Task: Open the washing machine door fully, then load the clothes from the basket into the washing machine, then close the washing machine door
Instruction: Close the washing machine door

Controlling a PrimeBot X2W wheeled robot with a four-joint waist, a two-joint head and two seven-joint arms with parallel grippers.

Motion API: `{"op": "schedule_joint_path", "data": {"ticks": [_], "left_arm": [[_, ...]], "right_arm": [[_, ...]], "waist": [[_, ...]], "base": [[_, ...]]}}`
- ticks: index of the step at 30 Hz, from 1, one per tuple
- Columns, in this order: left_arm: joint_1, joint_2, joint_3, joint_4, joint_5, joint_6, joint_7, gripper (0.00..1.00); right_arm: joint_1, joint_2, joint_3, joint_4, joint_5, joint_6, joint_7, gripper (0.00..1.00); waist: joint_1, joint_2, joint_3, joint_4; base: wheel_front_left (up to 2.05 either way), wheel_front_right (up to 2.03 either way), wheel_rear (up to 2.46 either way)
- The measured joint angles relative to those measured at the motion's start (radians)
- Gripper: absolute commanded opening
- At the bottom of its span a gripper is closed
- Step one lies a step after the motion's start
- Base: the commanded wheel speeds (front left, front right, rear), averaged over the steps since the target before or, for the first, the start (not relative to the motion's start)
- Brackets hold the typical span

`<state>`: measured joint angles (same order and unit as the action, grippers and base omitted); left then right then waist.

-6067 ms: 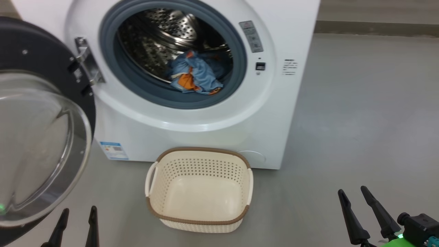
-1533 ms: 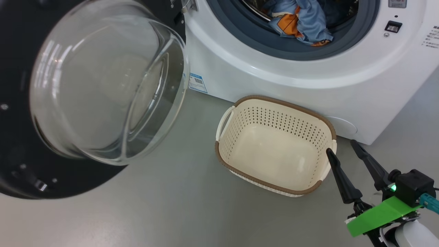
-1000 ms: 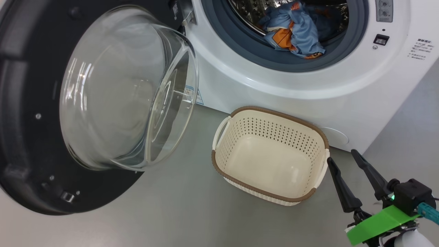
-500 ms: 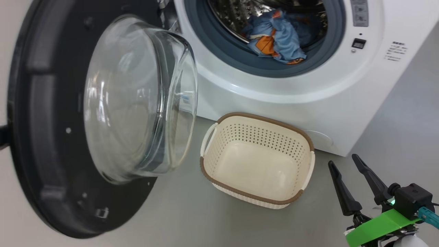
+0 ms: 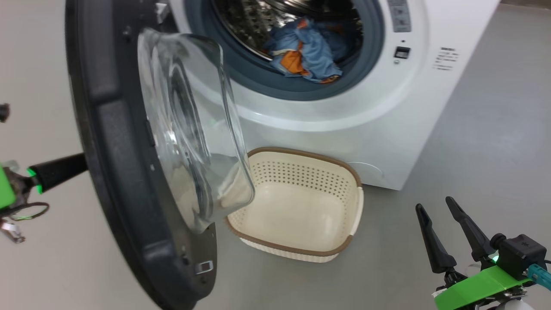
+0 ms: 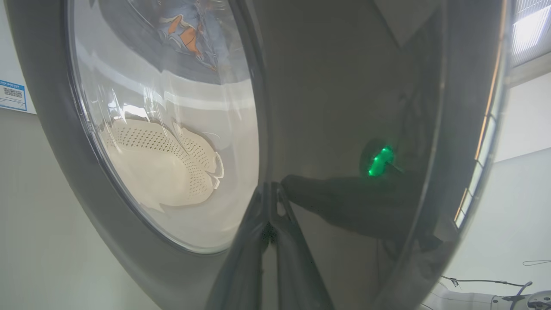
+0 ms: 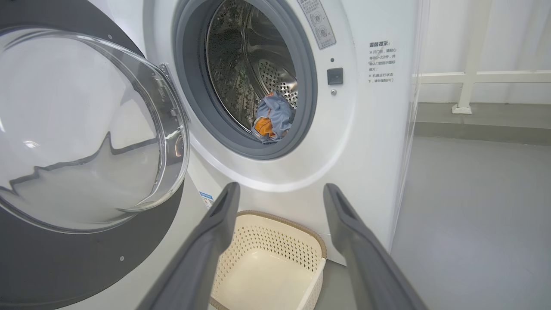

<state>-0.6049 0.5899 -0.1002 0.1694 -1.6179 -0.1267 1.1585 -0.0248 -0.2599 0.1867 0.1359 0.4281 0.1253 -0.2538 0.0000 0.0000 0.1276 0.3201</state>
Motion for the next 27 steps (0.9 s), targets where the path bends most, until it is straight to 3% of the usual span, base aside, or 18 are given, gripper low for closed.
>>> {"op": "schedule_joint_path", "data": {"ticks": [21, 27], "left_arm": [[-0.014, -0.082, -0.071, 0.021, 0.165, 0.000, -0.198, 0.00], [-0.035, -0.082, -0.083, 0.056, 0.187, 0.001, -0.254, 0.00]], "right_arm": [[0.000, 0.033, -0.026, -0.007, -0.007, 0.000, 0.000, 1.00], [0.000, 0.041, -0.026, -0.009, -0.007, 0.000, 0.000, 1.00]], "waist": [[-0.0001, 0.0000, -0.003, -0.245], [-0.0001, 0.0000, 0.004, -0.319]], "base": [[0.00, 0.00, 0.00], [0.00, 0.00, 0.00]]}}
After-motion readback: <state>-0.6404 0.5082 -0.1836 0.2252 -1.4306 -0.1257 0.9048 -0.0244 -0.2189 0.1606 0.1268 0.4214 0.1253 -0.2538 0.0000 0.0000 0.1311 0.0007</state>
